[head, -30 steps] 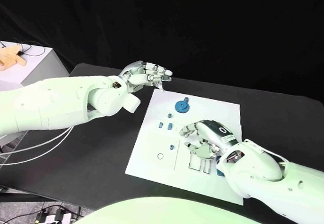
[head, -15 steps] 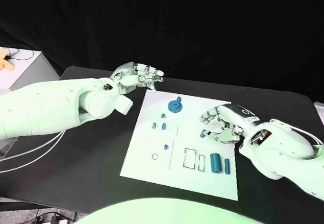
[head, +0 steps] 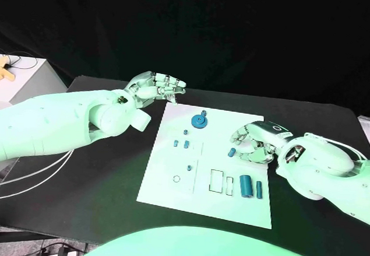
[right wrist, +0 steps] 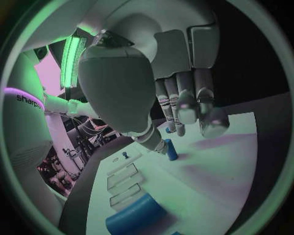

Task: Assemble the parts on the task board

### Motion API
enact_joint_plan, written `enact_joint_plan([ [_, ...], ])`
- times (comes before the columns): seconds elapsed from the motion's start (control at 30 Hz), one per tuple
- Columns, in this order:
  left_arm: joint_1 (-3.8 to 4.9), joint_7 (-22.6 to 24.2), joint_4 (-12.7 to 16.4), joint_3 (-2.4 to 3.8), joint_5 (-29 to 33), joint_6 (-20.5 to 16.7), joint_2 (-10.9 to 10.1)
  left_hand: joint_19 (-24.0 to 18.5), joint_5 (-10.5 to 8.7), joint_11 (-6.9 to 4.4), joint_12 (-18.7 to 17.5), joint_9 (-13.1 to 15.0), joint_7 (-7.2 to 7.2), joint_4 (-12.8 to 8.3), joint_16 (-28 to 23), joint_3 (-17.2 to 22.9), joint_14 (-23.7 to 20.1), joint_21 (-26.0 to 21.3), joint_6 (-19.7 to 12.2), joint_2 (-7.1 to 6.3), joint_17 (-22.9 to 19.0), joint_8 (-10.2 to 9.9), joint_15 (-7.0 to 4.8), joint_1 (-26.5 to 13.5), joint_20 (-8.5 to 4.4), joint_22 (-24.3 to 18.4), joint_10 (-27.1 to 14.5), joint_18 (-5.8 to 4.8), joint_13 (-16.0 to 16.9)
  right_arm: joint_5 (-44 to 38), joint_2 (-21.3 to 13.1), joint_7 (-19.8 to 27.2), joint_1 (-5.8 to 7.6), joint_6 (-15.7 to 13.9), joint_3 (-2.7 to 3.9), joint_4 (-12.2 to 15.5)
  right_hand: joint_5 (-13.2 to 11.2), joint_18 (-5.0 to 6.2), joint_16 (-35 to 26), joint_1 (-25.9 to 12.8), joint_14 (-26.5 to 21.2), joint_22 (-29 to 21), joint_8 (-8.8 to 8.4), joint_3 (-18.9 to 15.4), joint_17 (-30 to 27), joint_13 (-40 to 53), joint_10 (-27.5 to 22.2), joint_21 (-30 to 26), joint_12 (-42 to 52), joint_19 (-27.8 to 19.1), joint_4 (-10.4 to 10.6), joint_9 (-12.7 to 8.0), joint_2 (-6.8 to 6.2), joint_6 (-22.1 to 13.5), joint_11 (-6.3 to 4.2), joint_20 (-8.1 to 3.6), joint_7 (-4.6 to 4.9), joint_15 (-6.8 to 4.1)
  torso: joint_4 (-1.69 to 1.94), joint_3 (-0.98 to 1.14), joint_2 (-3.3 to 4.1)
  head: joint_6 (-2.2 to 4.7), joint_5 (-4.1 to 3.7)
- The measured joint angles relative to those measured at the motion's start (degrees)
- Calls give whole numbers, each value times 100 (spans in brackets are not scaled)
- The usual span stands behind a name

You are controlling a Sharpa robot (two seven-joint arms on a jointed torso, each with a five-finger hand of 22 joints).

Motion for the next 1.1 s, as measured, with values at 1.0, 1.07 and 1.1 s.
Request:
enact_joint_plan([
  [1.0, -1, -4, -3, 0, 0, 2, -4, 0, 0, 0, 0, -4, 0, 0, 0, 0, 0, 0, 0, 0, 1, 22, 0, 0, 0, 0, 0, 0, -7, -250, 307, -165, -146, 121, -17, -196, -249, -87, 248, 60, 330, -2, 206, 945, 269, -11, 790, 639, 4, 300, 301, 42, -32, 647, -151, -134, -34, -144, -3, -3, -6, 0, -1],
  [1.07, -2, -4, -4, 0, 0, 2, -4, 0, 0, 0, 0, -4, 0, 0, 0, 0, 0, 0, 0, 0, 1, 23, 0, 0, 0, 0, 0, 0, -7, -267, 309, -175, -150, 116, -17, -196, -352, -88, 248, 74, 330, -2, 206, 1046, 264, -13, 833, 656, -26, 300, 286, 53, -18, 655, -151, -134, -41, -144, -3, -3, -5, 0, -6],
  [1.1, -2, -5, -4, 0, 0, 2, -4, 0, 0, 0, 0, -4, 0, 0, 0, 0, 0, 0, 0, 0, 1, 22, 0, 0, 0, 0, 0, 0, -7, -275, 309, -179, -151, 112, -17, -196, -404, -88, 249, 109, 342, -2, 221, 1104, 267, -18, 859, 690, -28, 301, 274, 66, 17, 705, -159, -135, -48, -156, -3, -3, -5, 0, -8],
])
